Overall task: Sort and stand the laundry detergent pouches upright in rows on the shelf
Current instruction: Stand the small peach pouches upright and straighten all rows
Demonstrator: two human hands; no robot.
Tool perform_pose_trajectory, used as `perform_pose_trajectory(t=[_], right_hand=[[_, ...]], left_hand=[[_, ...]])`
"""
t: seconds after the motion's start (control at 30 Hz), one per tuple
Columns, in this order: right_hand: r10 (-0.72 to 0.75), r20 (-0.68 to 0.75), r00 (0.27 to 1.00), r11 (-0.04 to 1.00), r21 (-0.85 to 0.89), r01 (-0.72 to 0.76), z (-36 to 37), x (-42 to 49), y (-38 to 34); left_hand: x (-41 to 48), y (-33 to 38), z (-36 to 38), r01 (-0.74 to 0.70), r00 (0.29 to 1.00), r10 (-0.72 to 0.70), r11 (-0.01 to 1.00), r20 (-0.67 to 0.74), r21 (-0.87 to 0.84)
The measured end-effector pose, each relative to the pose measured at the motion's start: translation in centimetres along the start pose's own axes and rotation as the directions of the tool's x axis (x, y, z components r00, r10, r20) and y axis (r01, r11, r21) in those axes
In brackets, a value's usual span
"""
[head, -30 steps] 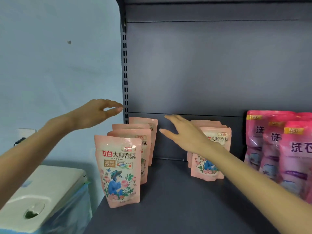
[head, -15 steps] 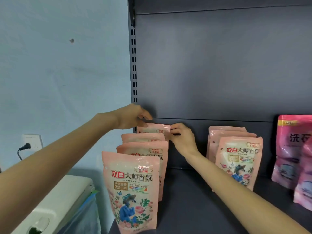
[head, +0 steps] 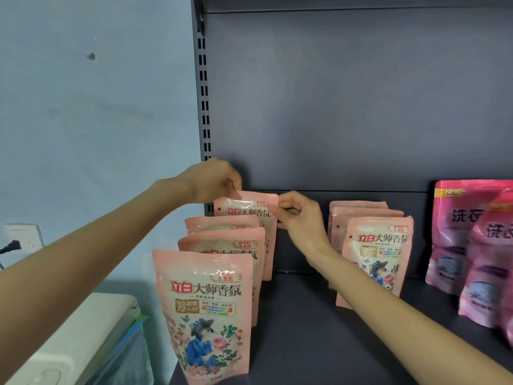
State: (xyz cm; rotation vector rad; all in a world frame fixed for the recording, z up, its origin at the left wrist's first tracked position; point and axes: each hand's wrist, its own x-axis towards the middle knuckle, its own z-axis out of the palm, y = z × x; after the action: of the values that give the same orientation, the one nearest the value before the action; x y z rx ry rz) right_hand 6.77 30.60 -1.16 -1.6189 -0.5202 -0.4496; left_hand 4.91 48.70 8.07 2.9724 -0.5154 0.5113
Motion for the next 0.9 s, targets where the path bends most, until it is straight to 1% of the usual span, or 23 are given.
perform_pose_trajectory(t=[0.1,0.2,0.3,0.37,0.47,0.67,0.8,0.9], right_hand=[[-0.038,-0.049,0.998,0.996,0.081,0.042,-1.0,-0.3,-1.1],[-0.049,-0.078,0.996,0.986,0.152,0.061,-1.9,-0.6,-2.1],[-0.053,-0.13,0.99,0.968,0.236,0.083,-2.9,-0.7,-3.2],[-0.04,-0.177,0.983,0.959,0.27,0.088,-3.8,-0.7,-3.8],[0.015,-0.201,0.979,0.947,0.316,0.051,-5.0,-1.1,-4.2],[0.035,-0.187,0.982,0.949,0.315,0.026,-6.3,-2.8,-5.5],[0.034,-0.153,0.988,0.94,0.339,0.02,-6.4,-3.6,-6.7],[0.035,-0.082,0.996,0.928,0.373,-0.002,-6.6,-4.2,-7.3]], left_hand=[[0.4,1.2,-1.2,-0.006,0.995,0.007,1.0,-0.097,0.01],[0.7,2.9,-2.7,-0.021,0.976,0.024,1.0,-0.216,0.017],[1.0,4.8,-3.6,-0.065,0.95,0.051,0.997,-0.309,-0.036],[1.0,5.8,-3.8,-0.11,0.94,0.075,0.99,-0.332,-0.088],[0.8,6.9,-3.7,-0.165,0.945,0.105,0.97,-0.309,-0.176],[-1.2,7.8,-4.3,-0.212,0.969,0.143,0.904,-0.204,-0.372],[-2.9,7.7,-5.2,-0.21,0.976,0.141,0.803,-0.165,-0.558],[-3.7,7.7,-5.6,-0.22,0.974,0.123,0.727,-0.192,-0.651]])
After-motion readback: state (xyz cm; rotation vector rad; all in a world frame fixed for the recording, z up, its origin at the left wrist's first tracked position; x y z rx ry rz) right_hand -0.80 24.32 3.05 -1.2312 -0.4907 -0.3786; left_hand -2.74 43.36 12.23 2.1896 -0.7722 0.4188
